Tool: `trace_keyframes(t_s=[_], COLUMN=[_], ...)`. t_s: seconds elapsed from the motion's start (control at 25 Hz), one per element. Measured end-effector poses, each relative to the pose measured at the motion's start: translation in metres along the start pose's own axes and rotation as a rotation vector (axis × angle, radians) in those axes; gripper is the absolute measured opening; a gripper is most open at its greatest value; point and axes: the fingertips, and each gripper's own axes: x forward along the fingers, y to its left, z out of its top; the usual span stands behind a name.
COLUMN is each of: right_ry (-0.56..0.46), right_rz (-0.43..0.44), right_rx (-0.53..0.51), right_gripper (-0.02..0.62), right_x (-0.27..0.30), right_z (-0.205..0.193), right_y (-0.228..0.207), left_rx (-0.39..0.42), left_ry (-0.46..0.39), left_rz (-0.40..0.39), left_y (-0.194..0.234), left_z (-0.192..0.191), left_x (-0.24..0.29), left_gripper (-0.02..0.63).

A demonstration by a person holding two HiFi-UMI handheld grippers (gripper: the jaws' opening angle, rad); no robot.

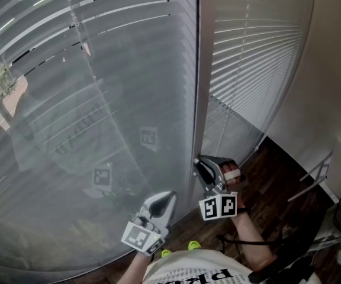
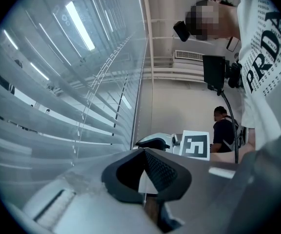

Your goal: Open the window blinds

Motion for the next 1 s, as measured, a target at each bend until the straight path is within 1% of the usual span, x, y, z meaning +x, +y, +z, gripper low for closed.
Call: trace_keyframes(t_s=[0.32, 0.84, 1.0], right_ry=[-0.005, -0.009, -0.018], right_rz=[0.007, 0.023, 0.033], right_rx=[0.12, 0.397, 0.498], right_gripper=[0.129, 0.127, 0.127], right_x=[-0.0005, 0.0003, 0.0006], right_z=[0.0, -0.0021, -0.0029], right_y=[-0.0019, -0.0058, -0.0064], left_rx=[-0.002, -0.004, -0.006], left_ry=[0.001, 0.003, 0.006], left_rz=[-0.001, 0.0, 0.0], left_y=[-0.0003, -0.0008, -0.0014], left_z=[-0.0009, -0.0015, -0.0024], left_x=[-0.0018, -0.0057, -0.0071], left_gripper=[-0.008, -0.008, -0.008])
